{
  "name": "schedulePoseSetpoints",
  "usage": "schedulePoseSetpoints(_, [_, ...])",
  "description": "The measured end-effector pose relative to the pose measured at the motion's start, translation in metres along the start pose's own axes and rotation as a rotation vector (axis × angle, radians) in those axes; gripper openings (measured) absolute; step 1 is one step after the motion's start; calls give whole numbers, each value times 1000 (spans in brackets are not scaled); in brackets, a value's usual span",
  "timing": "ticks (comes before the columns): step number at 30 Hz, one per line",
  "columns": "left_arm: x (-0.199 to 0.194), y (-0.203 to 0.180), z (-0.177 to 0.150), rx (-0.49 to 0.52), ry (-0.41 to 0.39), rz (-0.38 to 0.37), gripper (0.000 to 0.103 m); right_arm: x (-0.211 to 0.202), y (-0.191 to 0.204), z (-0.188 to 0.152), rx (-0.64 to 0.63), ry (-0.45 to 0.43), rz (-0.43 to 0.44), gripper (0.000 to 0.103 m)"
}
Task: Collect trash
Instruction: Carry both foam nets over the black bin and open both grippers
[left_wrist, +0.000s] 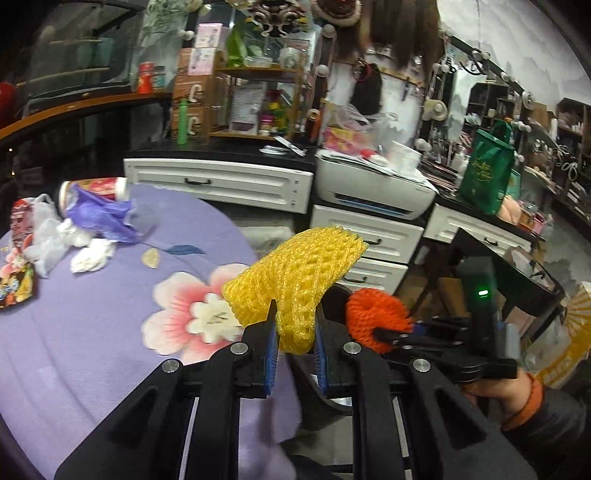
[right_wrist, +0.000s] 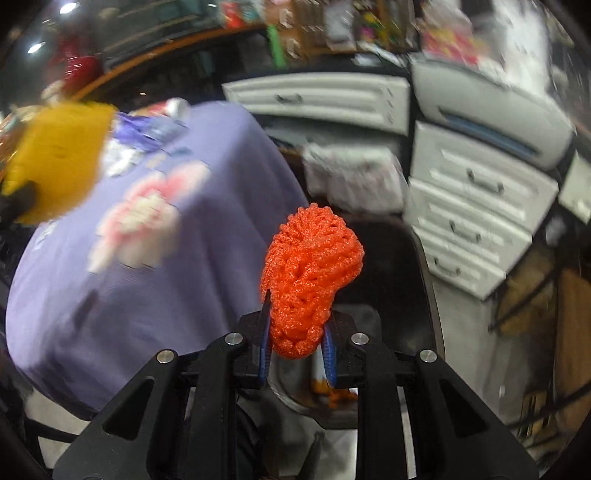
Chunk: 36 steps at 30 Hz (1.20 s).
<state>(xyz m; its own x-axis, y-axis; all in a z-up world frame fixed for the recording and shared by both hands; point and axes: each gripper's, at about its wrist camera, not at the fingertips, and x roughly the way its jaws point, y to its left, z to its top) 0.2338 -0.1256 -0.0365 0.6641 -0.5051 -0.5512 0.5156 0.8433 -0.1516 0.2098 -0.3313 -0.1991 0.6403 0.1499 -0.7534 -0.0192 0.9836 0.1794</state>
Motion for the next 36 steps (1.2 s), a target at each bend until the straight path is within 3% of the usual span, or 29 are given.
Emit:
schedulePoseSetpoints(8, [38,-42,-13,43,79,-58,17,56,-37,-20,98,98,-38,23])
schedulePoseSetpoints(10, [46,-47,-17,47,98,-64,17,69,-43,-25,110,115,-45,30])
schedulePoseSetpoints(12, [55,-52,-21,54,115,-64,17,79,-45,-29,117,131,-50,50])
schedulePoseSetpoints(14, [62,-55,-25,55,135,-70,17,85,-48,-32,125,137,-55,62])
schedulePoseSetpoints(19, [83,-60,-35,49,202,-96,17,80,-54,-37,136,130,-86,66])
schedulePoseSetpoints(27, [128,-69,-52,74,301,-95,17,39,-86,-31,200,46,-185,72])
schedulePoseSetpoints(36, [179,-81,-68,114,393,-79,17,15,-115,-30,273,3,-229,73])
